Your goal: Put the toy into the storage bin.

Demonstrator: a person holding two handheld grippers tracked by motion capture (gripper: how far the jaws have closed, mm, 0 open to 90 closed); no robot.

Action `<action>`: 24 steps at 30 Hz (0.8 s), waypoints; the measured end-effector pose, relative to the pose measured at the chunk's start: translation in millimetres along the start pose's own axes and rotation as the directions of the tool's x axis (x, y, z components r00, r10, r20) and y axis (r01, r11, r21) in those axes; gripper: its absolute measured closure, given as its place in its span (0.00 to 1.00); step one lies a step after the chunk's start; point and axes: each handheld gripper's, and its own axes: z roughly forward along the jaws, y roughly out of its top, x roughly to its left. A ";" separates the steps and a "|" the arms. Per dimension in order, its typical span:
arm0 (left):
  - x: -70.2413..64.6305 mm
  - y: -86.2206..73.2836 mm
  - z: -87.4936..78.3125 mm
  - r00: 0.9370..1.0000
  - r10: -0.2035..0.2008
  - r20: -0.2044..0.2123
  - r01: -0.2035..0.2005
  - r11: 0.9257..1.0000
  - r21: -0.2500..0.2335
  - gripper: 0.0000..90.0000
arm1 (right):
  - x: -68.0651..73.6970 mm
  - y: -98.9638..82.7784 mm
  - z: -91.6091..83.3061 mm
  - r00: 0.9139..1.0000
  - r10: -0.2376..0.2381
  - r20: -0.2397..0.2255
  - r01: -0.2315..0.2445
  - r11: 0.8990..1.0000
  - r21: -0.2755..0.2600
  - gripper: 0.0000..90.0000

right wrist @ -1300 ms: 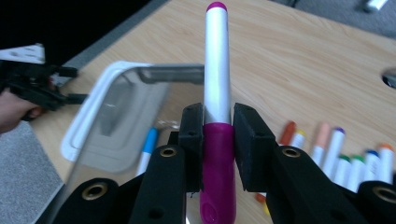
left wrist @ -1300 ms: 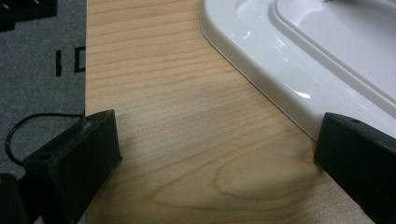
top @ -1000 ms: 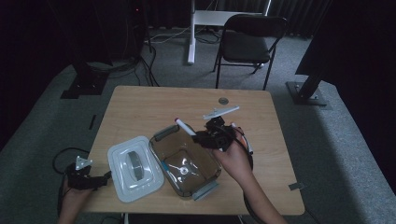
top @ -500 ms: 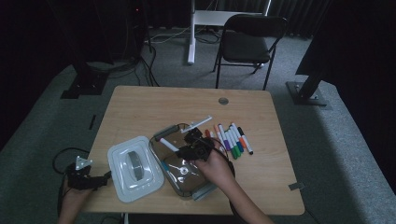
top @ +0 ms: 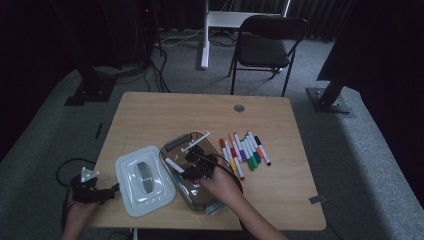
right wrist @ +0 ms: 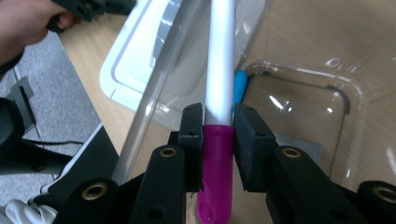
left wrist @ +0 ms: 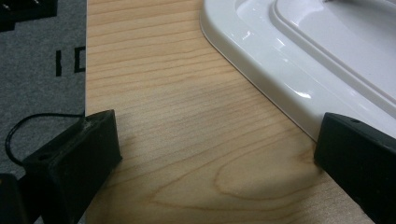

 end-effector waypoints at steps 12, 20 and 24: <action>0.0 0.0 0.1 1.000 0.001 -0.001 -0.001 1.000 -0.001 0.01 | -5.1 3.5 27.1 1.000 0.002 -0.025 0.002 0.991 0.136 0.83; 0.2 0.0 0.1 1.000 0.003 0.000 -0.003 1.000 0.000 0.01 | -8.4 5.1 42.5 0.999 0.004 -0.040 0.005 0.976 0.218 0.82; 0.2 0.0 0.1 1.000 0.003 0.001 -0.003 1.000 0.000 0.01 | -7.5 8.5 47.1 0.999 -0.014 -0.032 0.021 0.970 0.242 0.82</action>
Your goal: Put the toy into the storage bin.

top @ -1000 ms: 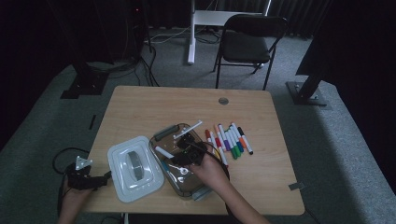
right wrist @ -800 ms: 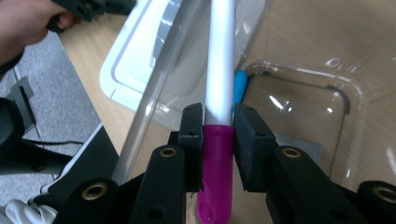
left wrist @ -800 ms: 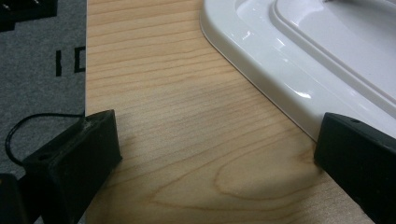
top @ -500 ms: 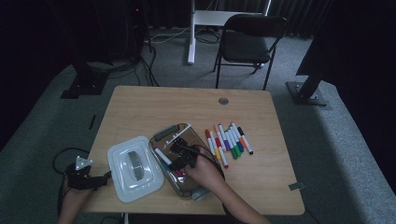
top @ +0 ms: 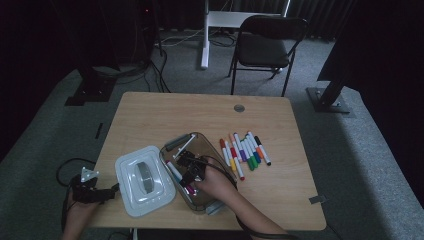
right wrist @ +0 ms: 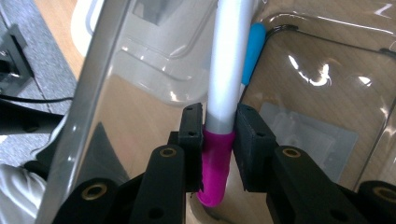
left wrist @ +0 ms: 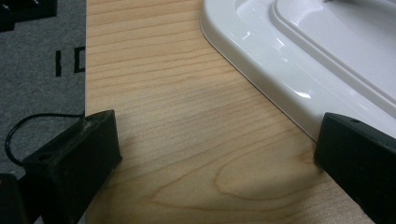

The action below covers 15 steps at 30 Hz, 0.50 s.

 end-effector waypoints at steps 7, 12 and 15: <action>-0.2 0.0 0.1 1.000 -0.002 0.000 0.002 1.000 -0.001 0.01 | -2.6 6.6 14.7 0.999 -0.018 -0.031 0.020 0.997 0.069 0.82; -0.2 -0.1 0.0 1.000 -0.002 0.000 0.002 1.000 -0.001 0.01 | -4.8 8.1 25.4 1.000 -0.016 -0.018 0.018 0.993 0.116 0.82; -0.2 -0.1 0.0 1.000 -0.003 0.000 0.003 1.000 -0.001 0.01 | -4.5 8.8 28.7 1.000 -0.018 -0.020 0.021 0.989 0.146 0.82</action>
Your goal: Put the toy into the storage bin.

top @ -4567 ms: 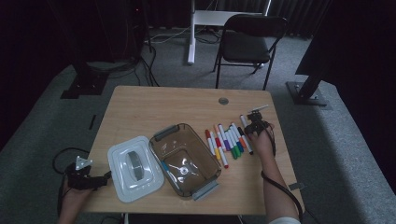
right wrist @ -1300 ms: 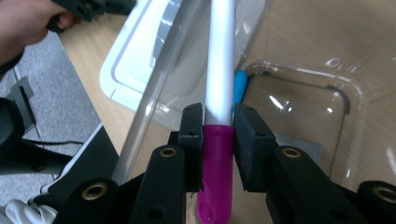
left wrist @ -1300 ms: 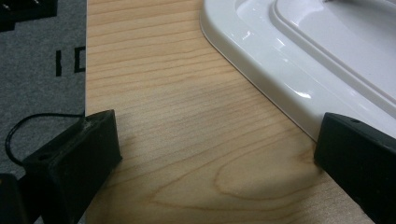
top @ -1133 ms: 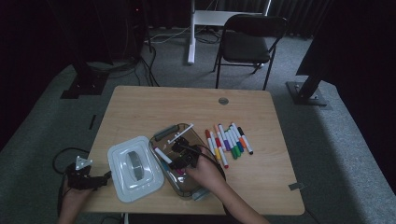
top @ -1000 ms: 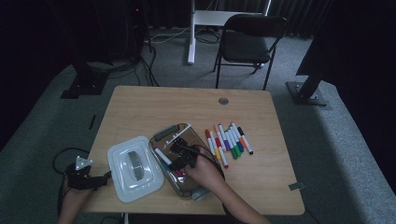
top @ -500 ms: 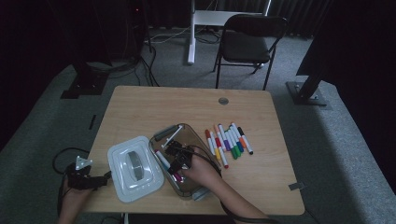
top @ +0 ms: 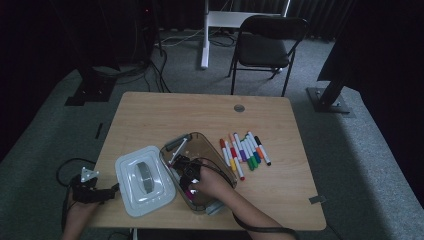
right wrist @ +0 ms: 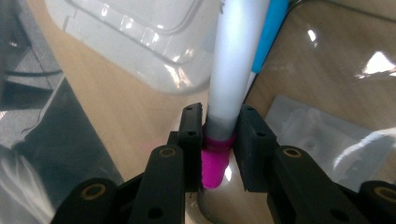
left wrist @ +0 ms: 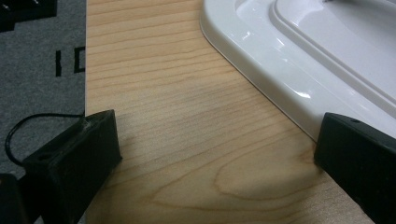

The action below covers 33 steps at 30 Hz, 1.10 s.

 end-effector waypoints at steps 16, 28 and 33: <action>0.0 0.0 0.0 1.000 0.001 0.000 -0.001 1.000 0.000 0.01 | -2.6 1.3 6.3 0.999 0.020 0.028 -0.021 0.999 0.041 0.76; 0.0 0.0 0.0 1.000 0.001 0.000 -0.001 1.000 0.000 0.01 | -0.6 -5.0 -13.5 0.997 0.005 0.072 -0.002 0.999 -0.037 0.68; 0.1 0.0 0.0 1.000 0.002 -0.001 -0.002 1.000 0.000 0.01 | -3.6 -15.1 -35.3 0.997 0.003 0.079 0.005 0.994 -0.106 0.64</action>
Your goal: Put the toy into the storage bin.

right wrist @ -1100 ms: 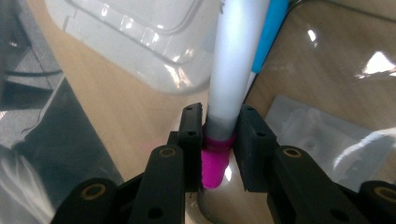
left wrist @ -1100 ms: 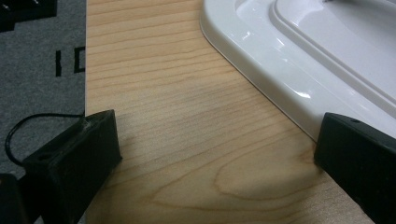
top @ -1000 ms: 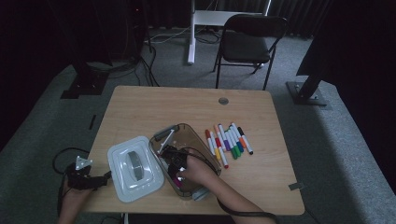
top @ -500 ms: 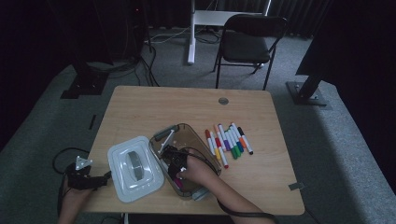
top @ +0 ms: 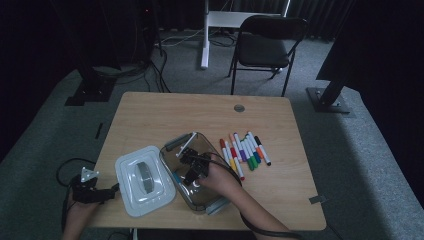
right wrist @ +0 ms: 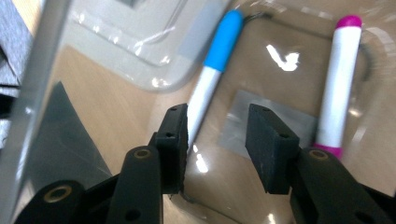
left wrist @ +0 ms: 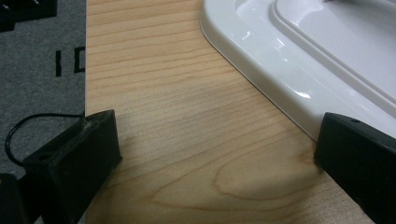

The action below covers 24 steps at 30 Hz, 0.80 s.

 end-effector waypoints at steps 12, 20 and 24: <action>-0.1 0.0 0.1 1.000 -0.001 0.000 0.001 1.000 -0.001 0.01 | -17.9 -23.2 -46.5 1.000 0.027 -0.009 -0.028 0.989 -0.148 0.59; 0.0 0.0 0.1 1.000 -0.001 0.000 0.001 1.000 -0.001 0.01 | -23.9 -38.1 -72.7 1.000 0.025 -0.011 -0.027 0.974 -0.224 0.58; -0.1 0.0 0.0 1.000 -0.002 0.001 0.002 1.000 0.000 0.01 | -33.1 -49.5 -88.1 0.999 0.040 0.002 -0.038 0.964 -0.264 0.58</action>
